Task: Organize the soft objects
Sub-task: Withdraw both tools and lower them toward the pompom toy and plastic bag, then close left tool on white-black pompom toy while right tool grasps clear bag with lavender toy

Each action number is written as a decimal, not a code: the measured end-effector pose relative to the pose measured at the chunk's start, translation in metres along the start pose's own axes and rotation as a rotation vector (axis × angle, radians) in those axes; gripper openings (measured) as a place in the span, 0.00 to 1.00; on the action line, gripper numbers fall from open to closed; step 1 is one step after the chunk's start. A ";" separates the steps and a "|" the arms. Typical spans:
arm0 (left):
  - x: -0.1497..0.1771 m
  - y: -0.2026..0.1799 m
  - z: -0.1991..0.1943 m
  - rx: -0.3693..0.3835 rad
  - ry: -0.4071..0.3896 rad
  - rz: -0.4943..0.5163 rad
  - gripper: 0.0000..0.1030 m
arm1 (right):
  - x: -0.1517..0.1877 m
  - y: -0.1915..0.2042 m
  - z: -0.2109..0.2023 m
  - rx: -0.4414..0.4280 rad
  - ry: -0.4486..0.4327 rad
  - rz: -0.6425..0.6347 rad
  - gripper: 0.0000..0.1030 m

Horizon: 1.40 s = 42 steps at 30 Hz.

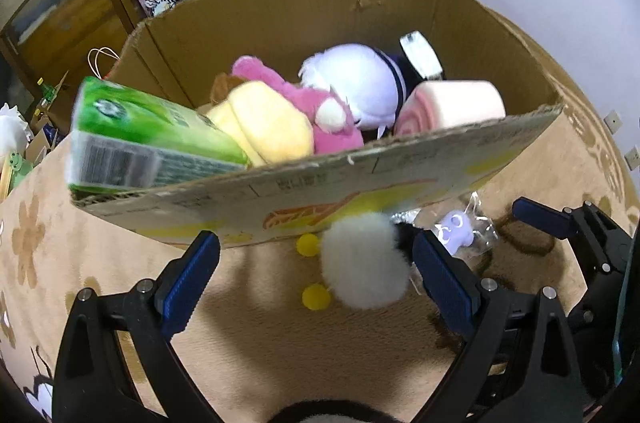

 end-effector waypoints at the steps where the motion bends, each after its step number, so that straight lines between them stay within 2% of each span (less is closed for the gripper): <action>1: 0.001 -0.001 0.003 0.004 0.010 0.001 0.94 | 0.000 0.001 0.002 -0.002 0.006 -0.003 0.99; 14: 0.000 0.000 0.028 0.014 0.081 0.018 0.93 | 0.006 0.018 0.020 0.019 0.052 -0.048 0.99; 19: -0.007 0.004 0.042 0.020 0.126 0.018 0.76 | 0.007 0.024 0.023 0.033 0.062 -0.072 1.00; 21: -0.006 0.006 0.046 0.031 0.153 0.008 0.62 | 0.008 0.030 0.026 0.044 0.066 -0.086 1.00; 24: -0.008 0.011 0.047 0.041 0.153 -0.008 0.58 | 0.012 0.038 0.026 0.054 0.065 -0.096 1.00; 26: -0.009 0.014 0.047 0.041 0.154 -0.012 0.50 | 0.014 0.037 0.026 0.050 0.065 -0.091 1.00; 30: -0.009 0.025 0.049 0.071 0.167 -0.039 0.42 | 0.013 0.037 0.029 0.050 0.070 -0.094 1.00; 34: -0.010 0.045 0.046 0.086 0.172 -0.100 0.39 | 0.014 0.031 0.027 0.026 0.063 -0.074 0.99; 39: -0.008 0.047 0.045 0.068 0.169 -0.080 0.35 | 0.014 0.028 0.026 0.047 0.064 -0.106 0.99; 42: -0.001 0.039 0.040 0.055 0.154 -0.075 0.35 | 0.015 0.032 0.026 0.061 0.075 -0.117 0.94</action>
Point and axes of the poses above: each gripper's, at about its wrist camera, not at the fingertips, and z roughly the way its jaws point, y to its left, x to its underside, the point moved 3 cm from there along z, roughly the way its jaws point
